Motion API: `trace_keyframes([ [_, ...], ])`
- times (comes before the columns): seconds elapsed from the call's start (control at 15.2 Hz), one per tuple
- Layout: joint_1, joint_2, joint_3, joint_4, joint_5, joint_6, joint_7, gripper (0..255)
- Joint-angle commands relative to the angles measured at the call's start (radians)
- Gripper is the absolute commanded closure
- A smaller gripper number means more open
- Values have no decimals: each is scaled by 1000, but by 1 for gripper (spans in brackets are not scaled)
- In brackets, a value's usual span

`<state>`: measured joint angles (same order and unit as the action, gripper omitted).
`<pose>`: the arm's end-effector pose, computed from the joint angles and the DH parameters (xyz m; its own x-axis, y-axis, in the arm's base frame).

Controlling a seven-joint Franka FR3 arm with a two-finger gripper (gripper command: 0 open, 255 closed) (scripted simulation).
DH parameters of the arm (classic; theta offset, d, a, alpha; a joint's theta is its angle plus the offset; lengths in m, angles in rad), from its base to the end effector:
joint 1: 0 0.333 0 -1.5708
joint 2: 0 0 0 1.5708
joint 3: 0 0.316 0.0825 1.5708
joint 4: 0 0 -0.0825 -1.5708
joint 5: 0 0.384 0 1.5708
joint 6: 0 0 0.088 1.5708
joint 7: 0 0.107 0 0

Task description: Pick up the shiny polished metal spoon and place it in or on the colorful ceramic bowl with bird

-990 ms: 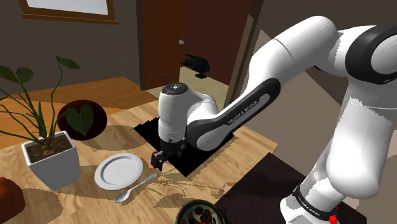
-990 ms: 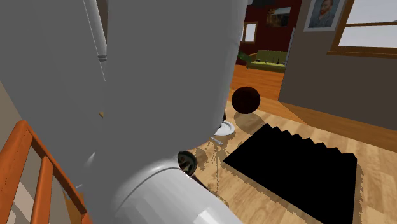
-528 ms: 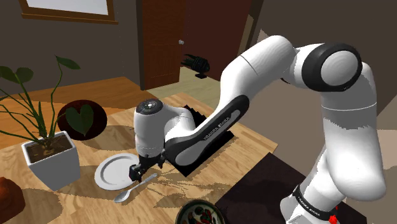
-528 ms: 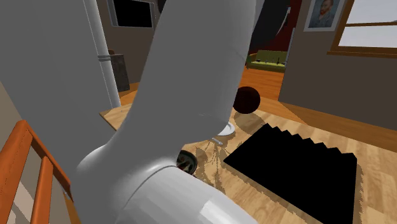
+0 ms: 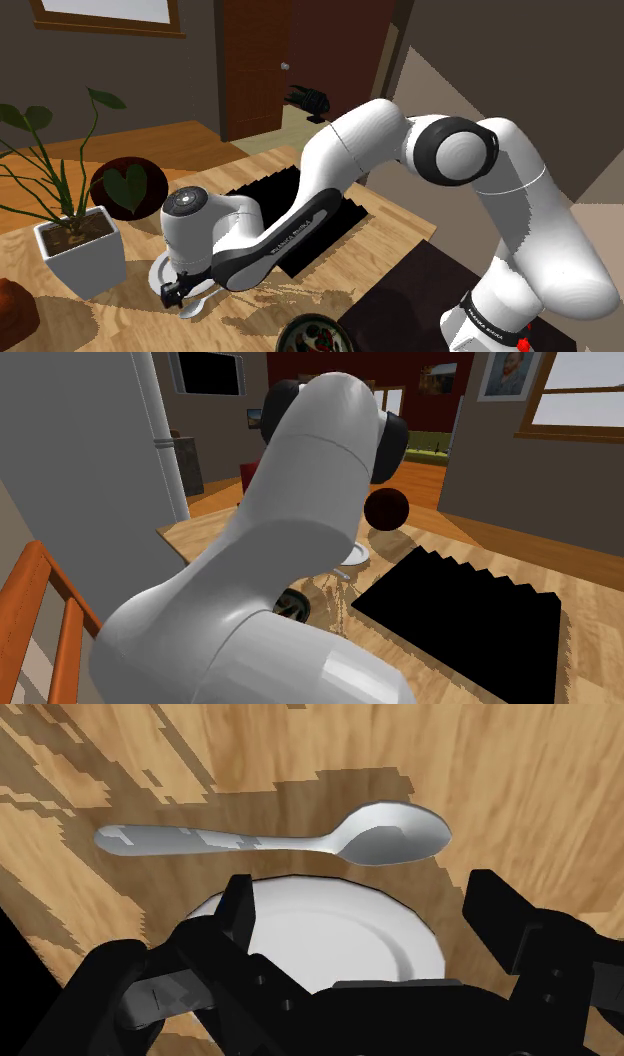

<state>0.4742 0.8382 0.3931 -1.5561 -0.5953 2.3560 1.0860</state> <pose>0.4922 0.5046 0.1807 0.9869 0.0748 0.1429 0.0698 -0.9968 0.0396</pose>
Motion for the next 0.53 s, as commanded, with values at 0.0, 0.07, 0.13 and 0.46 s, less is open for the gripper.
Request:
trace_keyframes([
  [0.0, 42, 85, -13, 127, -6, -30, -6, 0],
  [0.07, 50, 103, -15, 153, -6, -35, -7, 0],
  [0.13, 52, 114, -19, 160, -9, -30, -7, 0],
  [0.46, 62, 172, -35, 197, -20, -7, -6, 0],
])
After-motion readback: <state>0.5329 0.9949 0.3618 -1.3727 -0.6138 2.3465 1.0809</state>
